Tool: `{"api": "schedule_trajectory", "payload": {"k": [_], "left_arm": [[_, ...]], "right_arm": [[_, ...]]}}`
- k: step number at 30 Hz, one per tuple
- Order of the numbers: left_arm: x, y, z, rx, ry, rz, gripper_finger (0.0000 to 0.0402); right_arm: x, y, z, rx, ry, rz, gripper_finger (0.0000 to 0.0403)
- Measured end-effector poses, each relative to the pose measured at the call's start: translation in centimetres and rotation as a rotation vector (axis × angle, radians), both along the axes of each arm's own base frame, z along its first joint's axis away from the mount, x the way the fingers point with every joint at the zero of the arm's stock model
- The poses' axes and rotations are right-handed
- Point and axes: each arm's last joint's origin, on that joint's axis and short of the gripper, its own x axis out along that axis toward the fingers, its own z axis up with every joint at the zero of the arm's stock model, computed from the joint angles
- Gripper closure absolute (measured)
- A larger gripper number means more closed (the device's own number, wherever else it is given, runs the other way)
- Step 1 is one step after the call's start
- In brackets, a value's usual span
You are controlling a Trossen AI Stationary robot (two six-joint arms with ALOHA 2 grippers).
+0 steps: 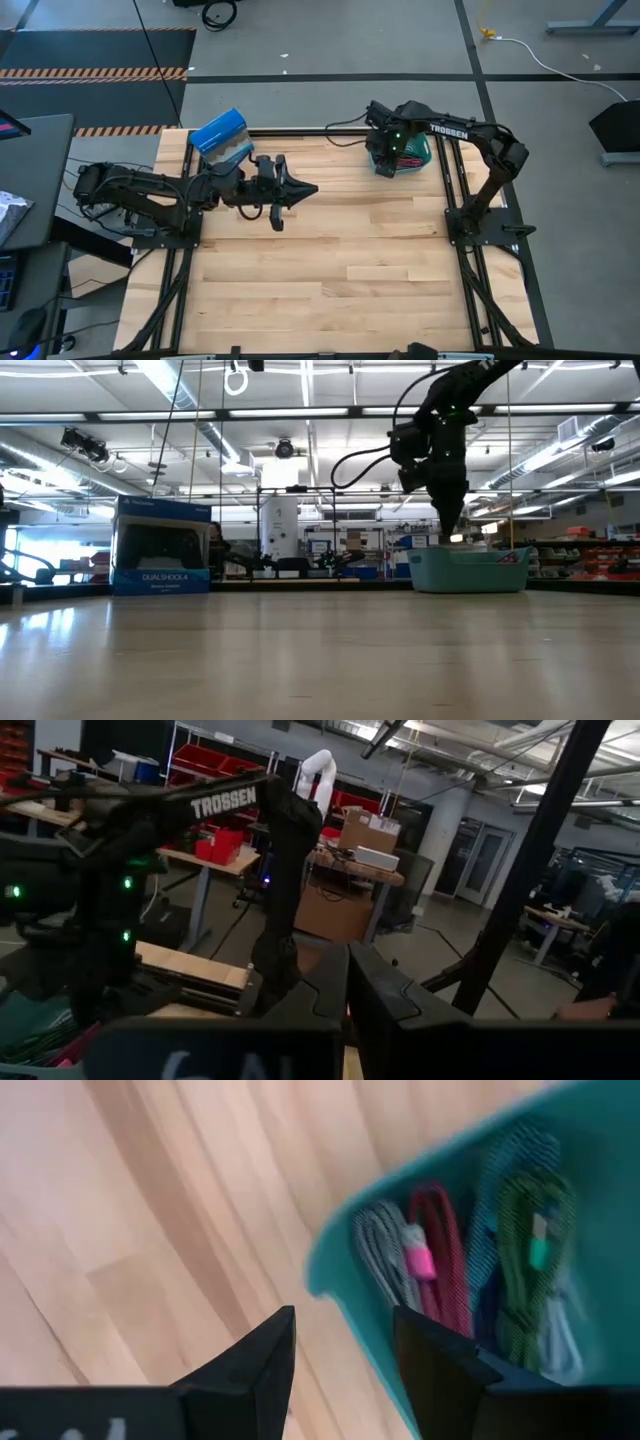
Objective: Pick and place USB-C Cables
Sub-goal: Move the green bin to the center of the table
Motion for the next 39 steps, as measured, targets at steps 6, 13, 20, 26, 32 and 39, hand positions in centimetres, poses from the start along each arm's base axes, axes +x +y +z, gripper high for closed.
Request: {"api": "schedule_trajectory", "payload": {"k": [6,13,20,26,32,39], "left_arm": [[0.0,0.0,0.0,0.0,0.0,0.001,0.0386],[0.0,0.0,0.0,-0.05,-0.002,-0.008,0.0386],[0.0,0.0,0.0,-0.049,-0.002,-0.016,0.0386],[0.0,0.0,0.0,-0.049,-0.002,-0.016,0.0386],[-0.1,-0.1,0.2,-0.044,-0.015,-0.054,0.0386],[-0.1,-0.1,0.2,-0.044,-0.014,-0.056,0.0386]], "right_arm": [[1.4,1.1,-1.3,-0.002,-0.075,0.001,0.0228],[2.4,2.6,-3.1,-0.013,-0.11,-0.077,0.023],[2.7,5.1,-4.6,0.086,-0.073,-0.067,0.0237],[4.3,7.2,-3.9,0.11,-0.125,-0.007,0.025],[5.6,8.4,-2.9,0.124,-0.19,-0.019,0.0264],[7.1,9.2,-1.2,0.161,-0.286,0.002,0.0266]]}}
